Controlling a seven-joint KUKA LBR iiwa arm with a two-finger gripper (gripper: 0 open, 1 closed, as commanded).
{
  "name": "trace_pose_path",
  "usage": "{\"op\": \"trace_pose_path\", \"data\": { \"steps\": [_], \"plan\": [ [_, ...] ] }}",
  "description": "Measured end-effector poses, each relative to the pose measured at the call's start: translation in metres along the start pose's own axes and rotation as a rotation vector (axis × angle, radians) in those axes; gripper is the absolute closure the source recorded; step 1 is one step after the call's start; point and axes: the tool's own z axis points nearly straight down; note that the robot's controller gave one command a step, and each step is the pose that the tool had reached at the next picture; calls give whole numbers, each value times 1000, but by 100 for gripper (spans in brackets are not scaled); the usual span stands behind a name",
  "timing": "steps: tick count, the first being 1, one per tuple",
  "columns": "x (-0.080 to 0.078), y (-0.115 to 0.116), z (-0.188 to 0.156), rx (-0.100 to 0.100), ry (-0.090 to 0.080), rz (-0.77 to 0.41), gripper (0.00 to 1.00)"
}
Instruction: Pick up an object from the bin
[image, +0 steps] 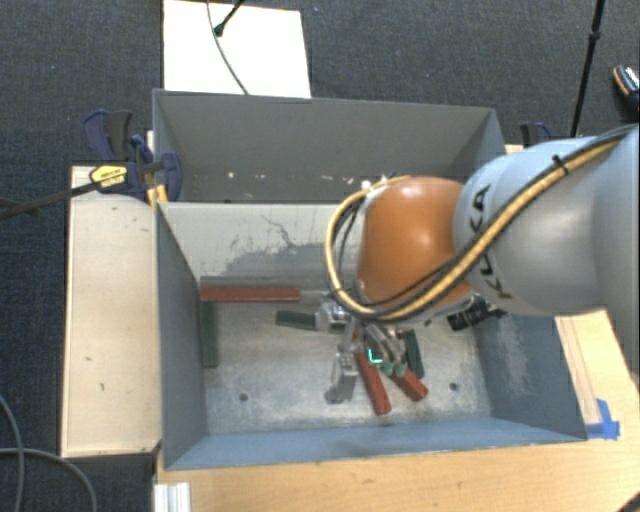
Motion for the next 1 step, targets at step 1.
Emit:
{"op": "trace_pose_path", "data": {
  "steps": [1],
  "plan": [
    [-87, 2, 86, -1, -9, 7, 0]
  ]
}}
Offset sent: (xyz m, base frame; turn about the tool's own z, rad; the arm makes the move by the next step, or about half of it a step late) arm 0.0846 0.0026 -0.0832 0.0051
